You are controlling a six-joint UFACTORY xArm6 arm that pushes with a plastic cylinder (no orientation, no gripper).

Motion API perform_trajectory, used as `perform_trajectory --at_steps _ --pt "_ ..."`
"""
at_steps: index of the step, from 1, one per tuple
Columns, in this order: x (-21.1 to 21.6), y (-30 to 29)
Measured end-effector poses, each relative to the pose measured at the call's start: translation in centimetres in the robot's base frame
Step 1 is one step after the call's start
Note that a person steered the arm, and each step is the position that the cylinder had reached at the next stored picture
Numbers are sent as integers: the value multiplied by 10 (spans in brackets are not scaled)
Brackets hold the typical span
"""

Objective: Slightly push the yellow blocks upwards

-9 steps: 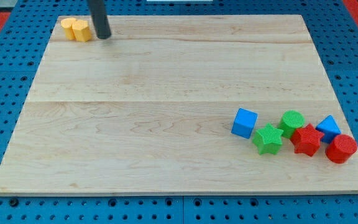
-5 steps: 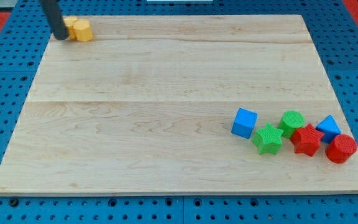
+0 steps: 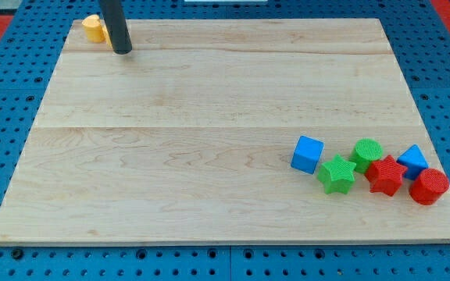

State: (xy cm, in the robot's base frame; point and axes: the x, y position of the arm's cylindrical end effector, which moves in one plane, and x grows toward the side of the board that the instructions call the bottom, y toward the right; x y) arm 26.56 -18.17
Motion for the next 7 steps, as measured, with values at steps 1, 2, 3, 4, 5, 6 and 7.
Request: perform_trajectory --at_steps 1,2,3,4,5,6,7 --pt "-11 -9" --pt "-15 -9" --pt "-16 -9" --pt "-19 -9" --pt "-20 -9" --pt "-19 -7" --pt "-5 0"
